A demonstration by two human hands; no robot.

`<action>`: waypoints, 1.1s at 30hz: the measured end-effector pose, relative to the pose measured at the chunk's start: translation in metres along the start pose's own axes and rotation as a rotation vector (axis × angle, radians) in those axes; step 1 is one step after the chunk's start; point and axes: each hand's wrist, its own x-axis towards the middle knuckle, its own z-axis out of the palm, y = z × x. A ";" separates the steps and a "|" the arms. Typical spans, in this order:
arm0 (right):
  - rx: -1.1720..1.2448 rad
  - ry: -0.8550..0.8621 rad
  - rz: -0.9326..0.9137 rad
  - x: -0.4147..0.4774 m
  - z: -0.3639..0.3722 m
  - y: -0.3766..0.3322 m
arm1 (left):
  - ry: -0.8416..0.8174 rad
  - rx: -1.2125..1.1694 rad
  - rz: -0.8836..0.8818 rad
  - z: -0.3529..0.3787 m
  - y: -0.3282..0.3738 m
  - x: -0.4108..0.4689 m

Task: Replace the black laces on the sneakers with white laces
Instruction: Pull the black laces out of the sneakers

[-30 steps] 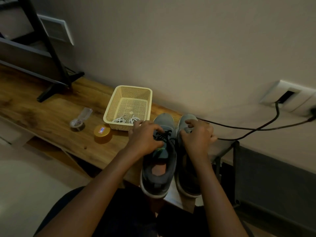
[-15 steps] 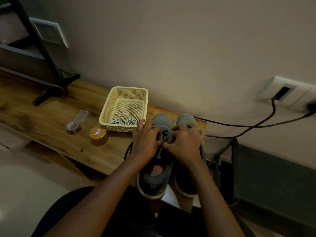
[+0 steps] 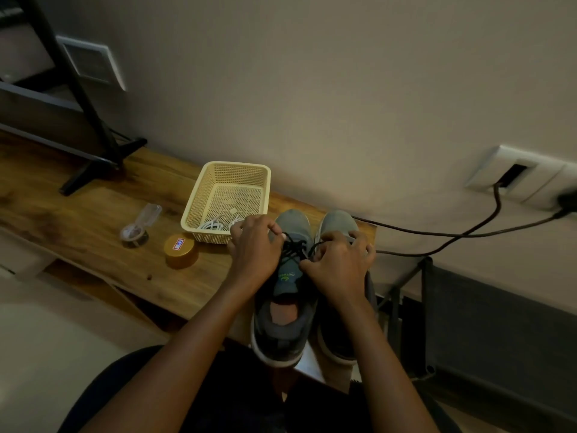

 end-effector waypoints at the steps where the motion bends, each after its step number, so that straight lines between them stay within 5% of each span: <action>1: 0.007 -0.010 0.004 0.001 0.000 0.000 | -0.015 0.028 0.045 0.000 0.000 -0.001; 7: 0.067 -0.038 -0.016 0.003 0.000 -0.001 | -0.124 0.280 0.232 0.004 0.003 -0.009; 18: 0.057 -0.016 -0.037 0.003 -0.001 0.001 | -0.088 0.513 0.369 0.008 0.004 -0.011; 24: 0.015 -0.012 -0.015 0.001 -0.006 0.003 | 0.188 0.259 0.153 -0.015 -0.006 0.005; 28: 0.038 -0.021 -0.044 0.000 -0.006 -0.003 | 0.128 0.229 0.071 -0.020 -0.012 0.005; 33: 0.089 -0.014 -0.032 0.002 0.000 0.000 | 0.032 0.228 0.244 -0.008 -0.001 -0.004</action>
